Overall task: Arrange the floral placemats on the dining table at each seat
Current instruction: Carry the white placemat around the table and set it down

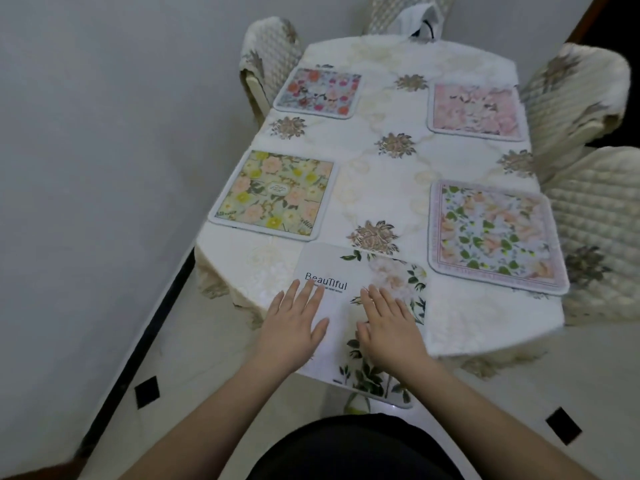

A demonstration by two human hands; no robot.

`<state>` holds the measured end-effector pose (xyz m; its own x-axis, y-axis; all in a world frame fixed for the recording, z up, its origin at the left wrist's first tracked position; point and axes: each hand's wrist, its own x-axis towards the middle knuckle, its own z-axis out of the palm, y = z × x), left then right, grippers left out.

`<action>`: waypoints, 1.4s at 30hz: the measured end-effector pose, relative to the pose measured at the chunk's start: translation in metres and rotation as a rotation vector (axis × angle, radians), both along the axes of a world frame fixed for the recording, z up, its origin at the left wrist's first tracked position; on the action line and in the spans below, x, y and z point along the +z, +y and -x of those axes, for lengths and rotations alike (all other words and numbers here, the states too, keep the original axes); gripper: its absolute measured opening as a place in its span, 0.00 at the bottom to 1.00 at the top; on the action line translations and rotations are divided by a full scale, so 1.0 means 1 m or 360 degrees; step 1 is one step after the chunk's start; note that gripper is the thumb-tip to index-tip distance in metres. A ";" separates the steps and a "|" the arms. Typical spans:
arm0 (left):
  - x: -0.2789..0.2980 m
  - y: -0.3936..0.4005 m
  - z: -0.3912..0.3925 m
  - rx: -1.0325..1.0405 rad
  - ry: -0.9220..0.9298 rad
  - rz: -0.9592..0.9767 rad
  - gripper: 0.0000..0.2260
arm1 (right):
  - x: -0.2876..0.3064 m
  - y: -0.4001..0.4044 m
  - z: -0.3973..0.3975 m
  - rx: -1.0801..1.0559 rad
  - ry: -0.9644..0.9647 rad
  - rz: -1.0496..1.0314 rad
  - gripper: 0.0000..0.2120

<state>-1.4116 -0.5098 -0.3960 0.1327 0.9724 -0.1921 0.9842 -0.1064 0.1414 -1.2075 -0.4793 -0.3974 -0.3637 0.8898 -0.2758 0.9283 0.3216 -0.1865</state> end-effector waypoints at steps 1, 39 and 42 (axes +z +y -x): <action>-0.002 0.005 -0.004 -0.0013 0.0008 0.0001 0.38 | -0.003 0.004 -0.007 -0.0009 0.0002 0.0036 0.30; -0.099 0.067 0.022 -0.0619 -0.0024 0.0224 0.28 | -0.083 0.002 -0.052 -0.0514 -0.0038 0.0136 0.30; -0.100 0.066 0.025 -0.0621 -0.0071 0.0208 0.28 | -0.085 0.002 -0.054 -0.0529 -0.0016 0.0129 0.30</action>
<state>-1.4367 -0.4435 -0.4964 0.4973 0.8154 -0.2965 0.8664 -0.4484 0.2199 -1.1535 -0.4776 -0.4826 -0.0543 0.9342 -0.3525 0.9818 -0.0143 -0.1892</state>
